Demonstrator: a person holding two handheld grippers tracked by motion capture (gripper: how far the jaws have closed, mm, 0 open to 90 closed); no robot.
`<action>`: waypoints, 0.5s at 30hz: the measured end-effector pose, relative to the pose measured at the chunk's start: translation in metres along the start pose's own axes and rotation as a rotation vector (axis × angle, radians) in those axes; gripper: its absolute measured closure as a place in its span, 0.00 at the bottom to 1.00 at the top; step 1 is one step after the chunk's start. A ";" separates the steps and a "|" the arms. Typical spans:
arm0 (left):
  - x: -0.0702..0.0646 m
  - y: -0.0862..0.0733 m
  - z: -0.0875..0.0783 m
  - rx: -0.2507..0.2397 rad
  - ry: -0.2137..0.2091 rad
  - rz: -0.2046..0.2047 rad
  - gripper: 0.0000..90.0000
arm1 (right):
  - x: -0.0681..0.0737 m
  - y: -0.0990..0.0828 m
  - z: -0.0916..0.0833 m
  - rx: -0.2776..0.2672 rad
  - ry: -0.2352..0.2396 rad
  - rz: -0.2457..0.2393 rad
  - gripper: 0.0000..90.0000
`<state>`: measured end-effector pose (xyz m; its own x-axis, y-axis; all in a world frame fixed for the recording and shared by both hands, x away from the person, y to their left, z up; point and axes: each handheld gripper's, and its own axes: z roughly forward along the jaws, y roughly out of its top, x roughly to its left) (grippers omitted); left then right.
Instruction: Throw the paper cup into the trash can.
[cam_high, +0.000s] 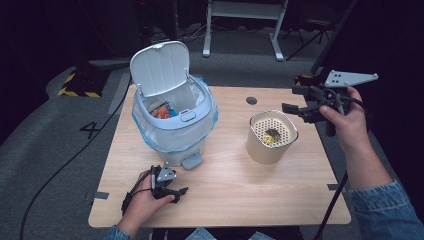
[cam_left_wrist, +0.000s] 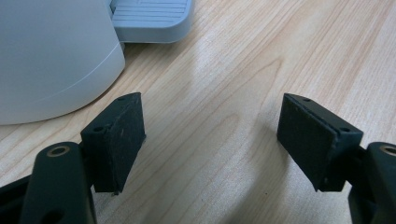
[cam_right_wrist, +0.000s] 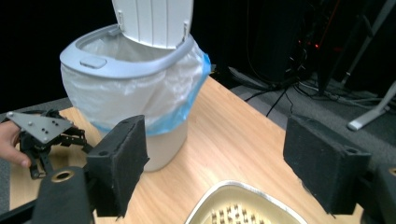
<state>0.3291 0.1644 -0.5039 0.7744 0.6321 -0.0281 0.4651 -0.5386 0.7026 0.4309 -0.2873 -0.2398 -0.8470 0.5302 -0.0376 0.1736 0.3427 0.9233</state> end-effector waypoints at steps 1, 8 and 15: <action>0.000 0.000 0.000 0.000 -0.001 -0.001 0.26 | 0.000 -0.005 -0.004 0.003 -0.007 0.005 0.25; 0.000 0.000 0.000 0.000 0.000 0.000 0.27 | -0.001 -0.036 -0.019 0.054 -0.054 0.011 0.25; 0.000 0.000 0.000 0.001 0.002 -0.001 0.27 | 0.001 -0.081 -0.027 0.095 -0.075 0.057 0.25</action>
<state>0.3288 0.1641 -0.5040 0.7728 0.6341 -0.0272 0.4663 -0.5382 0.7021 0.4028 -0.3353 -0.3041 -0.7952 0.6061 -0.0180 0.2699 0.3804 0.8846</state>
